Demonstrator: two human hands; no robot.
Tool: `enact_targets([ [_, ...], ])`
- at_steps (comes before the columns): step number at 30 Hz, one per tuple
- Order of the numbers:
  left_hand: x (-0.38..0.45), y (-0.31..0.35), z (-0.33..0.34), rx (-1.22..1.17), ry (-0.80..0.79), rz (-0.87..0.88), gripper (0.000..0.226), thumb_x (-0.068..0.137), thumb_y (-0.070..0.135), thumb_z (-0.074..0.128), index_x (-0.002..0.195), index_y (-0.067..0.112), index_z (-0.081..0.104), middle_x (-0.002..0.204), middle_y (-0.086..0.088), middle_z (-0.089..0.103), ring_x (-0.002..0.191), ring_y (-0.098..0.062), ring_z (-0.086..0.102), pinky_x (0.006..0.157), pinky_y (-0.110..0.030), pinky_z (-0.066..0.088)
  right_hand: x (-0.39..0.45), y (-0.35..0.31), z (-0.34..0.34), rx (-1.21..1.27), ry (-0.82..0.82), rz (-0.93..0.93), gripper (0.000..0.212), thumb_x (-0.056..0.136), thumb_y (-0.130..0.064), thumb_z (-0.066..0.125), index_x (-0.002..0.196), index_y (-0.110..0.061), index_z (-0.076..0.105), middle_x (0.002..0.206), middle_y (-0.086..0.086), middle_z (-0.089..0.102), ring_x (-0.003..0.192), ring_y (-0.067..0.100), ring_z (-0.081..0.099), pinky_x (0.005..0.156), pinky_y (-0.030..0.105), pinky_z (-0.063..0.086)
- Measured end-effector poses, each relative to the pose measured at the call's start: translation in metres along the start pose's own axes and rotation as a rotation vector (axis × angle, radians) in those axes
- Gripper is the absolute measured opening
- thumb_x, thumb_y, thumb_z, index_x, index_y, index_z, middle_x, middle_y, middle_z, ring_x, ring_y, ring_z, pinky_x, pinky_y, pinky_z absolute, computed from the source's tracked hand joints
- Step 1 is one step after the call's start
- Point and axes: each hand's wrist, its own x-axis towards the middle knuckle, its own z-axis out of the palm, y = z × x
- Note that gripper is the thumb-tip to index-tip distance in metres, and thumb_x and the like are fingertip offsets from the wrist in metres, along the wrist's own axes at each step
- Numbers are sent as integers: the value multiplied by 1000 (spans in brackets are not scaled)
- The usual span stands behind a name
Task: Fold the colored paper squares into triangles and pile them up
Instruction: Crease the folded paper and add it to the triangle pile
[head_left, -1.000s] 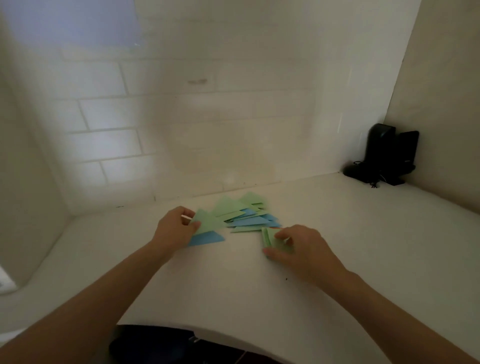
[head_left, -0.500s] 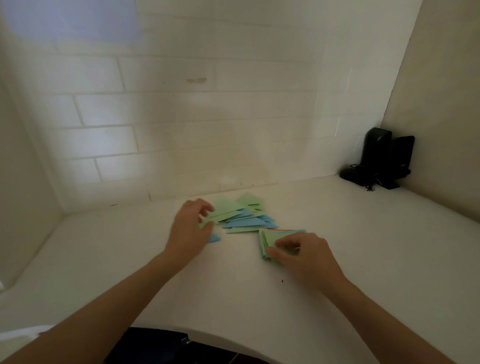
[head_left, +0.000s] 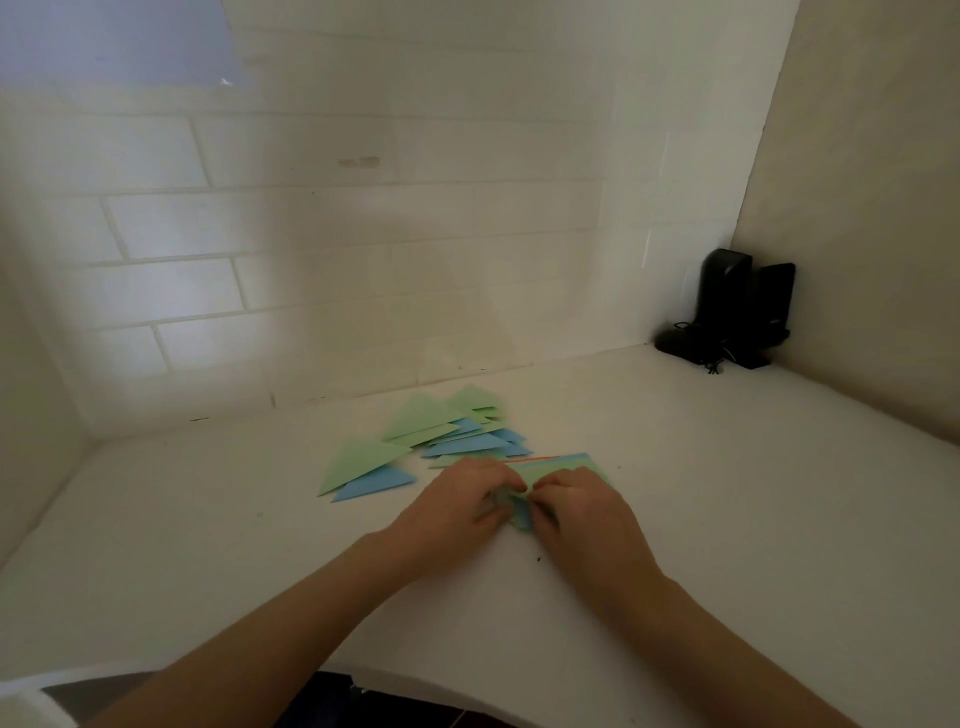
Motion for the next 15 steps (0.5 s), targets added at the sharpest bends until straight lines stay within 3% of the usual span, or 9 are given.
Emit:
enact_targets([
  [6, 0, -2, 9, -7, 43, -82, 30, 88, 18, 63, 117, 16, 61, 120, 1, 59, 113, -12, 49, 91, -9, 28, 2, 10, 2, 73, 4, 89, 13, 72, -24, 60, 61, -18, 63, 64, -3, 61, 61, 19, 56, 53, 29, 47],
  [15, 14, 8, 20, -75, 56, -157, 33, 85, 20, 66, 117, 21, 59, 118, 4, 58, 109, -13, 52, 88, -11, 33, 1, 34, -8, 111, -38, 144, 4, 77, -18, 68, 73, -19, 68, 71, -4, 65, 68, 16, 57, 62, 23, 41],
])
